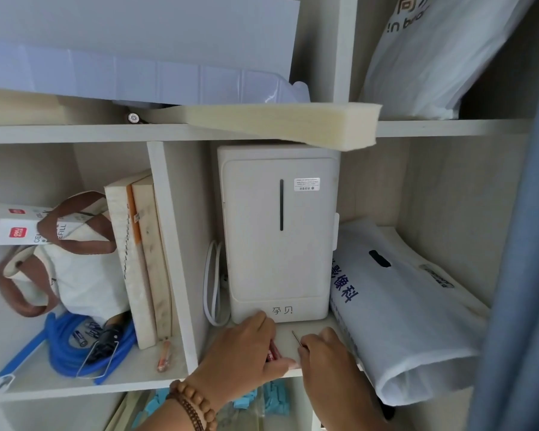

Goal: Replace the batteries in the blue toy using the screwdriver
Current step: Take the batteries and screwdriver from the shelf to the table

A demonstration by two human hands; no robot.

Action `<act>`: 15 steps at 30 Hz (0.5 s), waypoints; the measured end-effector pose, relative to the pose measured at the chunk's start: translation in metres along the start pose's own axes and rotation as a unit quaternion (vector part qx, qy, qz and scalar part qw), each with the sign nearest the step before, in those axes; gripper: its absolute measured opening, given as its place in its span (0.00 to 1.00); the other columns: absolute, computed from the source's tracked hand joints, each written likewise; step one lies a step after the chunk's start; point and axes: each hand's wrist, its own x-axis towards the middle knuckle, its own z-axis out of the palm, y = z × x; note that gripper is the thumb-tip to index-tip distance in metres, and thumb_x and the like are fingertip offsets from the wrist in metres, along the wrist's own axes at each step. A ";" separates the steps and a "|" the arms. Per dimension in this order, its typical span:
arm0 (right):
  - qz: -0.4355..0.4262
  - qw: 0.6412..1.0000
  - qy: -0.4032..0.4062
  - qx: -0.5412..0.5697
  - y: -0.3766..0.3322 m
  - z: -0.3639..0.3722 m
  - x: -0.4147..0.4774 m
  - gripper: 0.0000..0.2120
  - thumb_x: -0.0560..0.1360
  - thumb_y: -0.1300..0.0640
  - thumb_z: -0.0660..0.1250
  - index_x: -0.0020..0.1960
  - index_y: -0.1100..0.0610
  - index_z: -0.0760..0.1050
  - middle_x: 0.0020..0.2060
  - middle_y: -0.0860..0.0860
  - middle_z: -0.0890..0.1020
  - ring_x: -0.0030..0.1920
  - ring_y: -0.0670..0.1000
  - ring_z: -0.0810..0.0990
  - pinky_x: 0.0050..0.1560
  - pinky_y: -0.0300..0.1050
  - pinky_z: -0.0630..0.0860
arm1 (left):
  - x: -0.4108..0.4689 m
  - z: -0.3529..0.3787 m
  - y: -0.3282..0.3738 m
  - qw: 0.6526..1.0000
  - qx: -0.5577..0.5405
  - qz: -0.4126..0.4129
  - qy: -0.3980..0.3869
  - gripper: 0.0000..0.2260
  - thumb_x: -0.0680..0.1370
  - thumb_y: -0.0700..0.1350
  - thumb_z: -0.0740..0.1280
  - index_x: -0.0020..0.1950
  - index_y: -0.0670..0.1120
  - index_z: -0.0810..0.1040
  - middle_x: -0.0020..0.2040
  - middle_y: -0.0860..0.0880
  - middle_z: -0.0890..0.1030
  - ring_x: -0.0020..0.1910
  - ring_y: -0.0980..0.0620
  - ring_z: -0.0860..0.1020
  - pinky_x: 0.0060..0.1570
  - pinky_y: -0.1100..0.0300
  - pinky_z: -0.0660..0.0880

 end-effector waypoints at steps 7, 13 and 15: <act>0.008 1.000 0.010 -0.012 0.001 0.000 -0.003 0.15 0.85 0.48 0.53 0.57 0.53 0.75 0.52 0.50 0.70 0.43 0.51 0.72 0.51 0.49 0.76 | -0.004 0.002 -0.005 1.000 0.002 0.018 0.002 0.27 0.74 0.71 0.54 0.52 0.49 0.73 0.47 0.52 0.73 0.42 0.52 0.75 0.41 0.59 0.76; 0.003 0.999 0.034 0.026 -0.002 -0.004 -0.014 0.12 0.84 0.48 0.54 0.61 0.49 0.73 0.56 0.48 0.70 0.52 0.49 0.81 0.48 0.44 0.77 | -0.016 -0.017 -0.001 0.999 -0.022 -0.018 -0.024 0.25 0.75 0.71 0.55 0.55 0.52 0.70 0.50 0.54 0.72 0.45 0.56 0.74 0.40 0.69 0.70; -0.006 0.998 0.042 0.043 -0.005 -0.005 -0.018 0.11 0.84 0.48 0.54 0.60 0.48 0.73 0.56 0.46 0.70 0.49 0.47 0.79 0.43 0.40 0.72 | -0.023 -0.026 0.001 0.999 -0.033 -0.025 -0.022 0.24 0.74 0.71 0.55 0.55 0.52 0.69 0.49 0.55 0.70 0.44 0.56 0.72 0.39 0.69 0.66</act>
